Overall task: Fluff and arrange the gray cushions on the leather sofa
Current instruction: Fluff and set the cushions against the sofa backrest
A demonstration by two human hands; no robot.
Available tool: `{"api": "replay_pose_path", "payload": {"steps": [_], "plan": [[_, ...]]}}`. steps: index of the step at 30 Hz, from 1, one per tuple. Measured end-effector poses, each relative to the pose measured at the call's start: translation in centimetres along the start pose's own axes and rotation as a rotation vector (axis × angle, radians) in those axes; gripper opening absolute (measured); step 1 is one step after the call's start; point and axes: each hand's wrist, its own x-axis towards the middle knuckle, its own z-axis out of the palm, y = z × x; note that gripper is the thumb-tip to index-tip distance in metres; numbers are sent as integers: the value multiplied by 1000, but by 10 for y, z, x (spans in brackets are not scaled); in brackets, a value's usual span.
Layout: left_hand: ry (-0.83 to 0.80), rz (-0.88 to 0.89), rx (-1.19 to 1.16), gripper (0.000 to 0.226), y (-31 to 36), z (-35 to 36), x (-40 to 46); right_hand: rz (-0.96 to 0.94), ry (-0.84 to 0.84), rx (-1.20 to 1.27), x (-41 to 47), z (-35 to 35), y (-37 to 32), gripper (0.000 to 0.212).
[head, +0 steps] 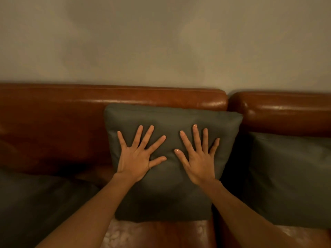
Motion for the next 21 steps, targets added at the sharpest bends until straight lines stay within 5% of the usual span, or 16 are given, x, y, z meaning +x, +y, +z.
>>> {"api": "replay_pose_path", "payload": {"steps": [4, 7, 10, 14, 18, 21], "plan": [[1, 12, 0, 64, 6, -12, -6, 23, 185, 280, -11, -5, 10, 61], [31, 19, -13, 56, 12, -26, -13, 356, 297, 597, -40, -9, 29, 82], [29, 109, -10, 56, 25, -39, -10, 679, 45, 811, -81, -8, 53, 105], [-21, 258, -24, 65, 58, -49, 21, 763, -274, 720, -116, 17, 69, 126], [-52, 249, -6, 75, 95, -61, 63, 788, -305, 1134, -111, 19, 56, 120], [-138, 43, -54, 89, 109, -68, 82, 866, -242, 1161, -104, 14, 61, 121]]}}
